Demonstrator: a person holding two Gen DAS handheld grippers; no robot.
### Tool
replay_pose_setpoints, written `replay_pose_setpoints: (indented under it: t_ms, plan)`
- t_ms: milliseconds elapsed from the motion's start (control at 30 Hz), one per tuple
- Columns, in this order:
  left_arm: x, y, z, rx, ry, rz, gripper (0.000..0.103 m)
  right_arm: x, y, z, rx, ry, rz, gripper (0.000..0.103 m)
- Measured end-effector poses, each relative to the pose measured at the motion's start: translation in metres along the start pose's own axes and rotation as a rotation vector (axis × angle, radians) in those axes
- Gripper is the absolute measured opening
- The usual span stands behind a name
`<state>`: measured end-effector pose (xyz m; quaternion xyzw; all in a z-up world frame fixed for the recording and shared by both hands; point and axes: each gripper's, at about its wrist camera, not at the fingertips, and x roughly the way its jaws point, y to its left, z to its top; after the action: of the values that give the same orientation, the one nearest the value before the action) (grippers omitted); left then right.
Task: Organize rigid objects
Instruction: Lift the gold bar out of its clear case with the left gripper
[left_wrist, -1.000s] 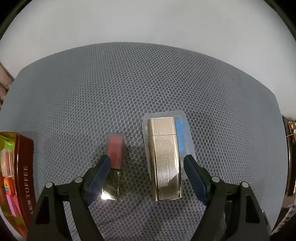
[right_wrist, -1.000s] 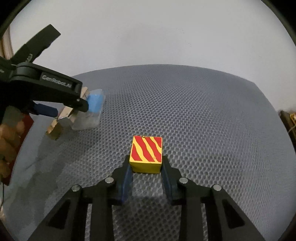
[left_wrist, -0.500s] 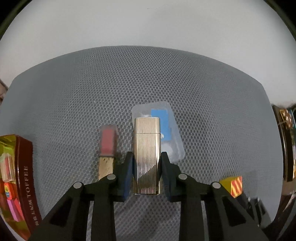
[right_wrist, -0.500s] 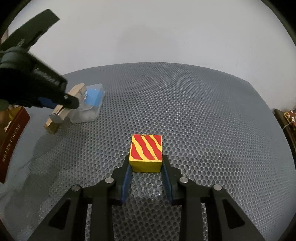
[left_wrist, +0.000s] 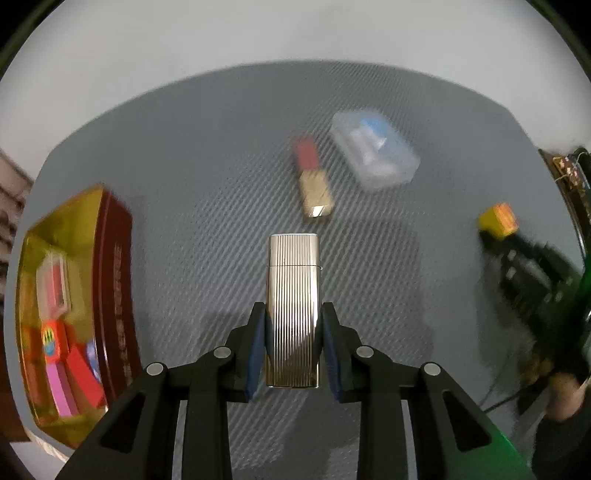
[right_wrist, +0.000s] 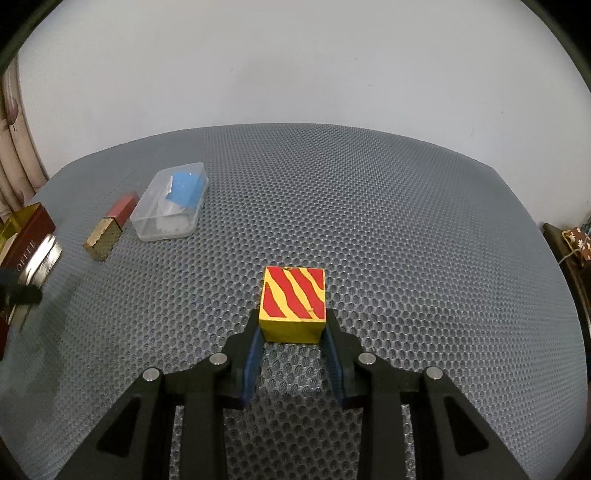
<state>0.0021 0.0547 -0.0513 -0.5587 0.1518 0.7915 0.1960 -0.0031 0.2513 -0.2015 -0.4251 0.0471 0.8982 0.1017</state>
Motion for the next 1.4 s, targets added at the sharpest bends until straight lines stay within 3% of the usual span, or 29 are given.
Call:
replay_pose_setpoints:
  t_ms: [100, 400, 700, 933, 1100, 1200, 1400]
  plan:
    - [0.017, 0.015, -0.014, 0.0, -0.001, 0.017, 0.026, 0.002, 0.004, 0.001, -0.002, 0.0, -0.003, 0.031]
    - [0.027, -0.004, -0.022, 0.092, -0.087, 0.059, 0.027, 0.001, 0.003, 0.0, -0.001, 0.0, -0.002, 0.031]
    - [0.028, -0.01, -0.017, 0.073, -0.103, 0.049, 0.027, -0.003, 0.001, -0.002, -0.001, 0.0, -0.003, 0.031]
    - [0.02, -0.02, -0.014, 0.063, -0.102, 0.075, 0.027, -0.003, 0.002, -0.002, -0.001, 0.0, -0.002, 0.031]
    - [0.004, -0.003, -0.026, 0.043, -0.112, 0.08, 0.027, -0.027, -0.021, -0.012, -0.004, 0.0, -0.006, 0.031]
    - [0.0, -0.01, -0.026, 0.031, -0.124, 0.088, 0.027, -0.027, -0.02, -0.012, -0.005, -0.001, -0.007, 0.031]
    - [-0.022, 0.014, -0.036, -0.017, -0.159, 0.11, 0.027, -0.027, -0.019, -0.013, -0.008, 0.0, -0.012, 0.031]
